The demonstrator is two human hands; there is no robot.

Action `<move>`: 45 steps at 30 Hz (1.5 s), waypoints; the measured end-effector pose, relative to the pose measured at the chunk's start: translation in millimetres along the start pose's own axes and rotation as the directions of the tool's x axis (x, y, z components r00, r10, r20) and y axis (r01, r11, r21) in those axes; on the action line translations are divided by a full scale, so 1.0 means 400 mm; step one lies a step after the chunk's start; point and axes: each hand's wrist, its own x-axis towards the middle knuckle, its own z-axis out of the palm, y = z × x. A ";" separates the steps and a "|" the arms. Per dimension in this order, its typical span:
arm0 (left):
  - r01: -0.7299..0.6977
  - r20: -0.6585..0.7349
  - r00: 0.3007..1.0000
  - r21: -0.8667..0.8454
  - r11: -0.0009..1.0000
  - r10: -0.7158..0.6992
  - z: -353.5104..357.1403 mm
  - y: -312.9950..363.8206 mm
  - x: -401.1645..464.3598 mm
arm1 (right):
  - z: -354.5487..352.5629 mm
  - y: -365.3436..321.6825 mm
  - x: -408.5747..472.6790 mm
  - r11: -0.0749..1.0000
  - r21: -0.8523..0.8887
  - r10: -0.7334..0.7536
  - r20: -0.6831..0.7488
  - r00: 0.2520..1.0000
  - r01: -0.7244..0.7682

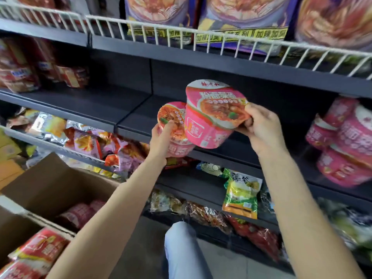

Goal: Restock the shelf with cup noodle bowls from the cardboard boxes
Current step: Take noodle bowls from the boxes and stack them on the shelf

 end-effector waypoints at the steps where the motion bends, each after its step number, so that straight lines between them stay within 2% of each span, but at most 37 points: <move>1: 0.027 0.034 0.999 0.010 1.000 -0.027 0.028 -0.008 0.011 | 0.001 0.002 0.013 1.000 -0.014 0.001 -0.028 1.000 -0.001; 6: 0.068 0.179 0.981 0.050 0.996 -0.075 0.095 -0.071 0.034 | 0.011 0.016 0.088 1.000 0.001 -0.015 -0.130 0.991 0.015; 9: -0.002 0.251 0.967 0.126 0.992 -0.030 0.103 -0.082 0.035 | 0.011 0.020 0.112 0.999 -0.031 -0.042 -0.104 0.994 0.040; 13: -0.189 0.378 0.923 0.296 0.936 0.066 0.114 -0.067 0.048 | 0.003 0.051 0.114 0.987 -0.137 -0.086 0.016 0.996 0.087; 16: -0.263 0.368 0.920 0.314 0.912 0.139 0.159 -0.064 0.048 | -0.012 0.092 0.102 0.957 -0.248 -0.155 0.008 0.988 0.152; 19: -0.261 0.337 0.926 0.248 0.933 0.170 0.200 -0.066 0.050 | -0.044 0.169 0.071 0.864 -0.428 -0.289 0.006 0.957 0.264; 23: -0.312 0.400 0.892 0.201 0.929 0.213 0.268 -0.076 0.070 | -0.074 0.289 0.072 0.714 -0.621 -0.352 0.081 0.933 0.323; 26: -0.322 0.487 0.861 0.297 0.899 0.148 0.359 -0.079 0.090 | -0.117 0.334 0.139 0.643 -0.664 -0.438 0.091 0.894 0.383; 30: -0.242 0.594 0.804 0.326 0.914 0.002 0.469 -0.082 0.119 | -0.204 0.322 0.252 0.597 -0.748 -0.476 -0.037 0.879 0.292; 31: -0.203 0.599 0.800 0.292 0.935 -0.014 0.489 -0.086 0.118 | -0.222 0.316 0.276 0.555 -0.774 -0.521 -0.038 0.853 0.304; 33: -0.136 0.612 0.790 0.248 0.959 -0.046 0.522 -0.093 0.115 | -0.255 0.319 0.318 0.384 -0.856 -0.605 0.050 0.794 0.346; 35: -0.112 0.623 0.779 0.259 0.959 -0.077 0.540 -0.103 0.121 | -0.281 0.319 0.345 0.234 -0.924 -0.547 0.131 0.827 0.301; 37: -0.146 0.611 0.789 0.295 0.944 -0.069 0.532 -0.118 0.142 | -0.295 0.309 0.365 0.190 -0.958 -0.412 0.122 0.903 0.216; 39: -0.206 0.561 0.827 0.349 0.914 -0.028 0.499 -0.137 0.169 | -0.295 0.291 0.389 0.152 -0.973 -0.345 0.110 0.932 0.171; 40: -0.239 0.537 0.843 0.385 0.891 -0.006 0.476 -0.145 0.180 | -0.285 0.280 0.399 0.139 -0.978 -0.313 0.105 0.944 0.155; 42: -0.322 0.528 0.849 0.461 0.827 0.036 0.430 -0.153 0.195 | -0.259 0.262 0.413 0.192 -0.975 -0.237 0.066 0.969 0.113; 44: -0.418 0.557 0.827 0.523 0.743 0.074 0.378 -0.152 0.200 | -0.234 0.253 0.404 0.226 -0.972 -0.183 0.016 0.983 0.058; 45: -0.481 0.580 0.808 0.547 0.685 0.104 0.347 -0.145 0.197 | -0.219 0.253 0.386 0.190 -0.981 -0.194 -0.004 0.981 0.034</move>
